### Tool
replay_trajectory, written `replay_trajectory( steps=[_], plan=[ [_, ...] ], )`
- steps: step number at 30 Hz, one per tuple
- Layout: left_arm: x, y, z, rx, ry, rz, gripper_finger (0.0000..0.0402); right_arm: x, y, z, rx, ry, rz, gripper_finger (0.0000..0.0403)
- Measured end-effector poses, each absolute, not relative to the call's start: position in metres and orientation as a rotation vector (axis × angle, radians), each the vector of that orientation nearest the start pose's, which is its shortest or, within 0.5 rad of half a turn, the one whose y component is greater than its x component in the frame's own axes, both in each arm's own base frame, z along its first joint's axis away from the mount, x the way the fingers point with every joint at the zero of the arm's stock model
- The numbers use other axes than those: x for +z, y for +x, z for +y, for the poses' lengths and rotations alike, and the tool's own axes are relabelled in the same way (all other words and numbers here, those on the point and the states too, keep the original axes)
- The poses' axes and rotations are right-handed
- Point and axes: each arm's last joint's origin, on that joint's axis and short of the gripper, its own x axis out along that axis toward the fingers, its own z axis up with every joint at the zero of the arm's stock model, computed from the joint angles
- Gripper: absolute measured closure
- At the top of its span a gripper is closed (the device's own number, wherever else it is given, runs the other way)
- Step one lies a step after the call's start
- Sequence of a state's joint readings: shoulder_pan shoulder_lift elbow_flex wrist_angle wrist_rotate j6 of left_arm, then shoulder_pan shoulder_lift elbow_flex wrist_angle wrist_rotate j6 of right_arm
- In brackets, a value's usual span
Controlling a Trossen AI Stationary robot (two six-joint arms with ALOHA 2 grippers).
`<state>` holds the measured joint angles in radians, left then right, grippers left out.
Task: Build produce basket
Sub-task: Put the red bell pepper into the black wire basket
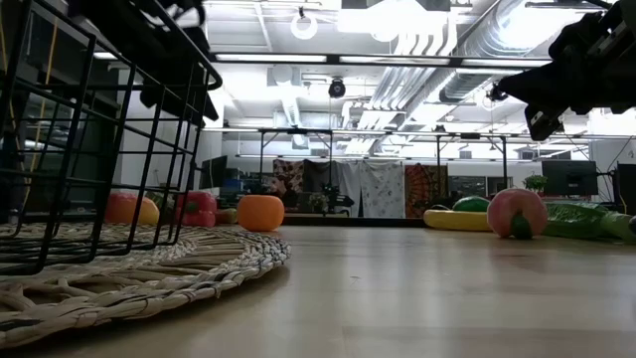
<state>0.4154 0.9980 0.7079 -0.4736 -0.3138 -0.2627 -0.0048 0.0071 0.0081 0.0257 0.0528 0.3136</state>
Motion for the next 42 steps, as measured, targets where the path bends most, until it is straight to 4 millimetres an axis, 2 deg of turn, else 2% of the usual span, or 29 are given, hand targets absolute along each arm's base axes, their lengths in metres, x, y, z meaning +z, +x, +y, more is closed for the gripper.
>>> replay_trajectory(
  steps=[6,12,20,31,42],
  plan=[
    [0.231,0.18,0.116,0.976,-0.391,0.726,0.0128,0.168,0.098,-0.002,-0.053,0.314,-0.036,0.0403],
    [0.211,0.182,0.135,1.104,-0.53,0.754,0.0128,0.168,0.098,-0.002,-0.052,0.314,-0.035,0.0403],
    [0.189,0.184,0.154,1.273,-0.544,0.784,0.0128,0.168,0.098,-0.002,-0.053,0.314,-0.035,0.0403],
    [0.172,0.181,0.179,1.276,-0.668,0.758,0.0128,0.168,0.098,-0.002,-0.053,0.314,-0.035,0.0403],
    [0.171,0.176,0.184,1.275,-0.705,0.761,0.0128,0.168,0.098,-0.002,-0.053,0.314,-0.036,0.0403]
  ],
)
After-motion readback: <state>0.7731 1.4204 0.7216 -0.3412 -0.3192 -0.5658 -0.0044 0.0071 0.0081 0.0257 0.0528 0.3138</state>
